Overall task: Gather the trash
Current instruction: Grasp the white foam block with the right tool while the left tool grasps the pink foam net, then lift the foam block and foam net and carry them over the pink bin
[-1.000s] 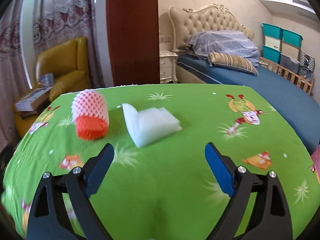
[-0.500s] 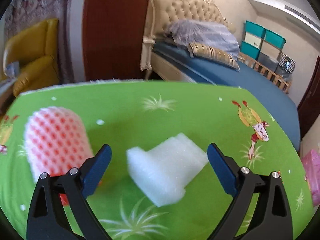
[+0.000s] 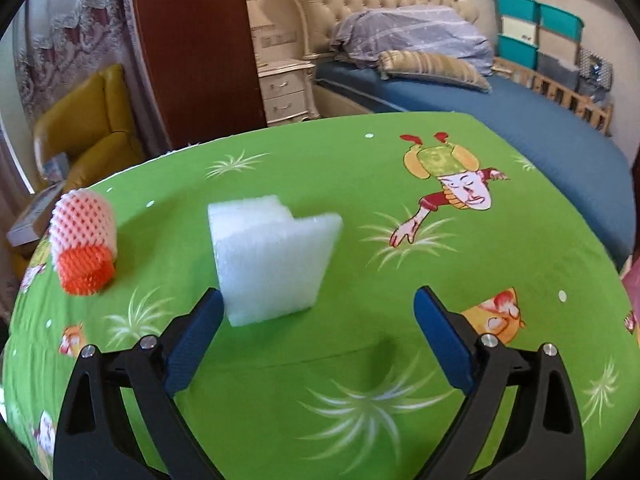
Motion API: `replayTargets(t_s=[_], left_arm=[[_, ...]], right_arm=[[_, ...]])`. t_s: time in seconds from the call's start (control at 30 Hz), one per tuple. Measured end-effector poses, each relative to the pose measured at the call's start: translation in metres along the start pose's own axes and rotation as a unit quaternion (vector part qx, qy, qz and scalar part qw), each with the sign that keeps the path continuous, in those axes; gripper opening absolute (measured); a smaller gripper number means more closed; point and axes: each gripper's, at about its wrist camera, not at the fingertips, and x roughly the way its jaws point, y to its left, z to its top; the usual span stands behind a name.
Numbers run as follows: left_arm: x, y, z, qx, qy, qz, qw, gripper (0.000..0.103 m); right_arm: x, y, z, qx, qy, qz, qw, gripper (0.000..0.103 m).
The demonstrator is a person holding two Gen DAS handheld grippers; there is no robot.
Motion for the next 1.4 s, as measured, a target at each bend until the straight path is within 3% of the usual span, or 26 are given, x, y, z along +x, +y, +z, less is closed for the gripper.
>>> replayTargets(t_s=[0.23, 0.3, 0.33, 0.37, 0.43, 0.53, 0.83, 0.93, 0.97, 1.0, 1.1, 1.17, 1.4], left_arm=[[0.024, -0.014, 0.02, -0.019, 0.028, -0.015, 0.9993, 0.09], [0.035, -0.018, 0.021, -0.019, 0.039, -0.007, 0.999, 0.09], [0.04, -0.019, 0.022, -0.023, 0.043, -0.007, 0.9988, 0.09], [0.044, -0.02, 0.022, -0.027, 0.046, -0.007, 0.9985, 0.09], [0.055, -0.024, 0.023, -0.031, 0.054, -0.007, 0.998, 0.09], [0.068, -0.031, 0.023, -0.035, 0.063, -0.008, 0.9974, 0.09], [0.114, -0.057, 0.046, -0.051, 0.069, 0.022, 0.996, 0.09], [0.134, -0.058, 0.048, -0.064, 0.089, 0.027, 0.9936, 0.09], [0.137, -0.057, 0.047, -0.068, 0.093, 0.025, 0.993, 0.086], [0.142, -0.056, 0.046, -0.073, 0.101, 0.013, 0.9922, 0.07], [0.132, -0.054, 0.047, -0.073, 0.077, -0.002, 0.9943, 0.043], [0.122, -0.058, 0.047, -0.053, 0.063, -0.005, 0.9966, 0.038], [0.091, -0.068, 0.035, -0.037, 0.05, -0.025, 0.9978, 0.038]], right_arm=[[0.009, 0.023, 0.008, -0.072, 0.014, 0.053, 0.996, 0.089], [0.014, 0.029, 0.01, -0.095, 0.021, 0.065, 0.993, 0.08], [0.016, 0.031, 0.01, -0.106, 0.024, 0.07, 0.992, 0.068], [0.017, 0.032, 0.008, -0.115, 0.028, 0.076, 0.99, 0.05], [0.019, 0.033, 0.007, -0.128, 0.037, 0.093, 0.987, 0.049], [0.009, 0.025, 0.009, -0.126, 0.013, 0.096, 0.987, 0.049], [-0.002, -0.01, 0.013, -0.064, -0.015, 0.107, 0.992, 0.049], [0.003, -0.012, 0.012, -0.053, -0.014, 0.109, 0.993, 0.049], [0.005, -0.011, 0.012, -0.053, -0.014, 0.109, 0.993, 0.049], [0.005, -0.011, 0.012, -0.054, -0.014, 0.109, 0.993, 0.049], [0.005, -0.009, 0.011, -0.058, -0.012, 0.11, 0.992, 0.049], [0.007, -0.01, 0.01, -0.057, -0.009, 0.11, 0.992, 0.049], [0.008, -0.011, 0.011, -0.053, -0.005, 0.104, 0.993, 0.049]])
